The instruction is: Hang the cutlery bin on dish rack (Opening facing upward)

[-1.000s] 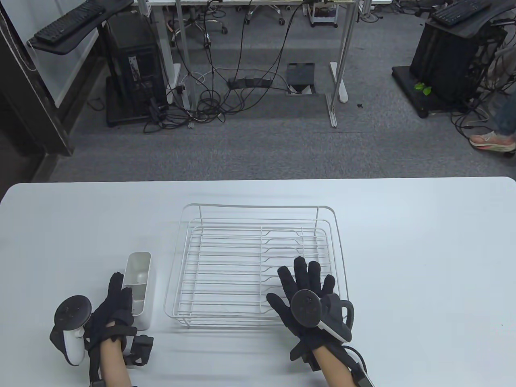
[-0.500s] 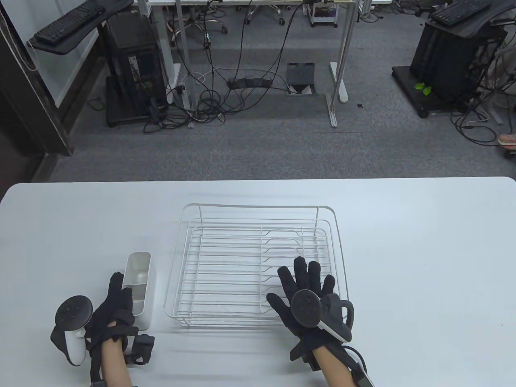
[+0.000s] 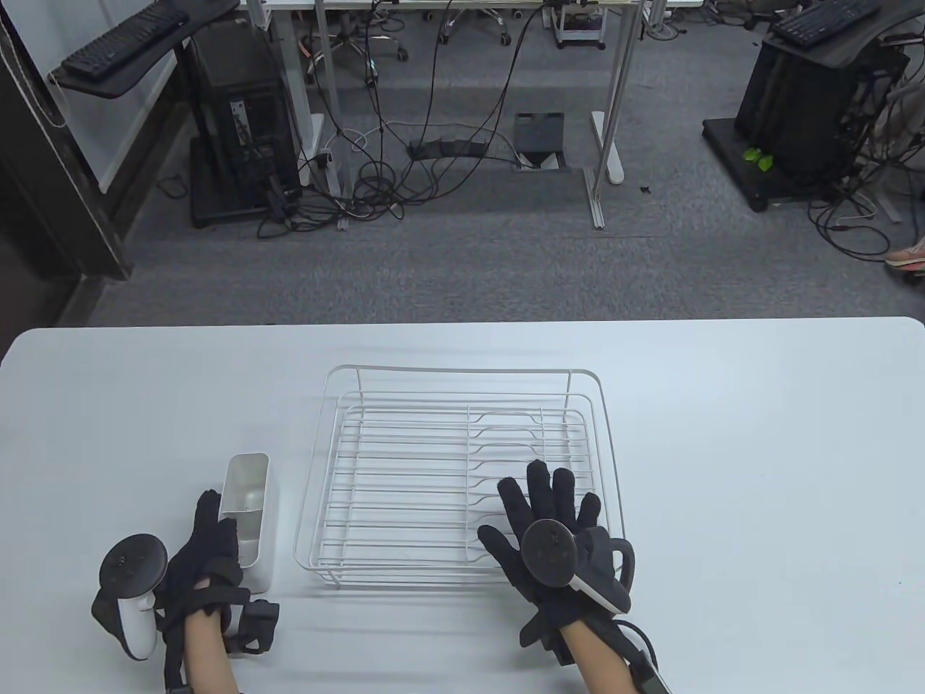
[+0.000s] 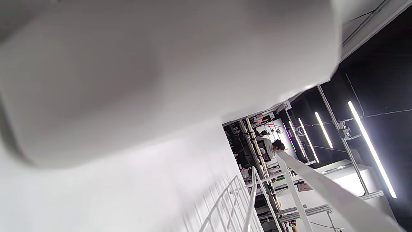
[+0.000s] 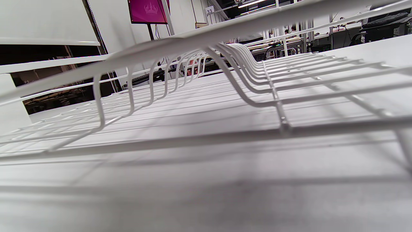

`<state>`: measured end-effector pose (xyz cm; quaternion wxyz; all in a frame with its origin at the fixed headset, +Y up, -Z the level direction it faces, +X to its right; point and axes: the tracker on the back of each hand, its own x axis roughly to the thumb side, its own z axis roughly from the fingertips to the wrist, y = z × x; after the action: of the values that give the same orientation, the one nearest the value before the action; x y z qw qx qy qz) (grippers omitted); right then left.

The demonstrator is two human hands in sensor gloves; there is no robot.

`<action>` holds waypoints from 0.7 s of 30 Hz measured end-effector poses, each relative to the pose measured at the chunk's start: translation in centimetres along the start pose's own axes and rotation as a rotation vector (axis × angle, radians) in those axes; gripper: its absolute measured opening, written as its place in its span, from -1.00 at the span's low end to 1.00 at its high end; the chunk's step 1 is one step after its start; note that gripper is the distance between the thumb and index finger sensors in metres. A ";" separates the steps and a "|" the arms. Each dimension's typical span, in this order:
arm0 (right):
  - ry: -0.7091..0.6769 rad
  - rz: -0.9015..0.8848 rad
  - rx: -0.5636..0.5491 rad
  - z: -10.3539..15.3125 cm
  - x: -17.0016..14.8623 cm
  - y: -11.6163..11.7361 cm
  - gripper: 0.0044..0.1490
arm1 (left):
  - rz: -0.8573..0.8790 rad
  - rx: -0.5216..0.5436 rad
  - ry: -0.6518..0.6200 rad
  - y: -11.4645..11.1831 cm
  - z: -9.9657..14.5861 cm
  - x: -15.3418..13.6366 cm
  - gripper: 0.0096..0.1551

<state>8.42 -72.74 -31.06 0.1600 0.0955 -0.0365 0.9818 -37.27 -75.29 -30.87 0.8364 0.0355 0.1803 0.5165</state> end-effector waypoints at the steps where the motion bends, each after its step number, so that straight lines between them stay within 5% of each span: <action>1: 0.000 0.000 0.000 0.0 0.0 0.0 -0.07 | -0.001 0.002 0.000 0.0 0.0 0.0 -0.33; 10: 0.000 0.000 0.000 0.0 0.0 0.0 -0.07 | 0.011 0.060 -0.033 0.7 0.2 0.5 -0.33; 21: 0.000 0.000 0.000 0.0 0.0 0.0 -0.06 | 0.054 0.170 -0.178 3.3 1.7 4.7 -0.33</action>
<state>8.43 -72.72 -31.04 0.1599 0.0956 -0.0364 0.9818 -37.55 -69.42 -29.70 0.8289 0.1569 0.1474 0.5163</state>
